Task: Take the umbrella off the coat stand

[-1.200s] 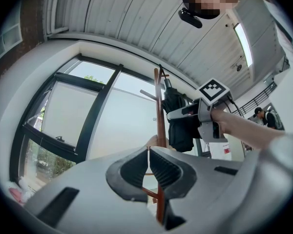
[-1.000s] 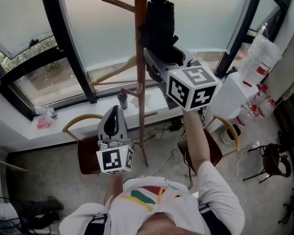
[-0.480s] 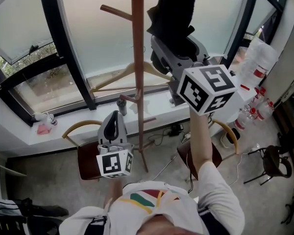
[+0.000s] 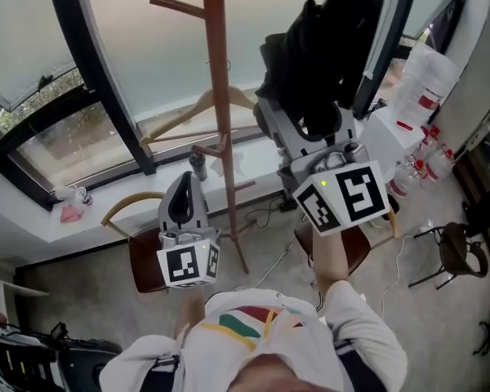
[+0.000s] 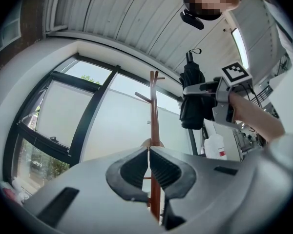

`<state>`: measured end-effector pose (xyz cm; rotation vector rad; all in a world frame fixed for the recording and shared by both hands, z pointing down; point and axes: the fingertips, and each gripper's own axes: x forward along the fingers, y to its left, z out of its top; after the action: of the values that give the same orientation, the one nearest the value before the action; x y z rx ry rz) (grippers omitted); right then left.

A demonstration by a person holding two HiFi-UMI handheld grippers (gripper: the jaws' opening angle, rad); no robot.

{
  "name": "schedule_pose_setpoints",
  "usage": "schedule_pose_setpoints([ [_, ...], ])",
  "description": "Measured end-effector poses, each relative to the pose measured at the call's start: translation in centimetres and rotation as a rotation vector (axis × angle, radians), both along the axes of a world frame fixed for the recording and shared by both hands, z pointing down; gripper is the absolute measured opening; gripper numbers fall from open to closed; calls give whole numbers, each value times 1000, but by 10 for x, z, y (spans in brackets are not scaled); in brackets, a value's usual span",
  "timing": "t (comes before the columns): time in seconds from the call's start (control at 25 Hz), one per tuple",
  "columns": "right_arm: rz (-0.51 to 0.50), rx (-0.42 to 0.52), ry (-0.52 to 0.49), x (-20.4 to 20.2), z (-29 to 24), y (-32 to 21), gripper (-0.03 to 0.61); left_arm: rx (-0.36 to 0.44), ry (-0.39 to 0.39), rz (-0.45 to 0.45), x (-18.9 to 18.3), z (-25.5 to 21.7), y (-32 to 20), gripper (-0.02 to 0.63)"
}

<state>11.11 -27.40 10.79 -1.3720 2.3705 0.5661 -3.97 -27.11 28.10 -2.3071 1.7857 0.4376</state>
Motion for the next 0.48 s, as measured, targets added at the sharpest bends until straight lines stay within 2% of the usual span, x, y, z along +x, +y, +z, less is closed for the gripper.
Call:
schedule_pose_setpoints([
  [0.32, 47, -20, -17, 0, 56, 13, 225, 21, -3, 20, 8, -6, -1, 11],
  [0.48, 57, -76, -30, 1, 86, 12, 225, 23, -9, 29, 11, -5, -2, 11],
])
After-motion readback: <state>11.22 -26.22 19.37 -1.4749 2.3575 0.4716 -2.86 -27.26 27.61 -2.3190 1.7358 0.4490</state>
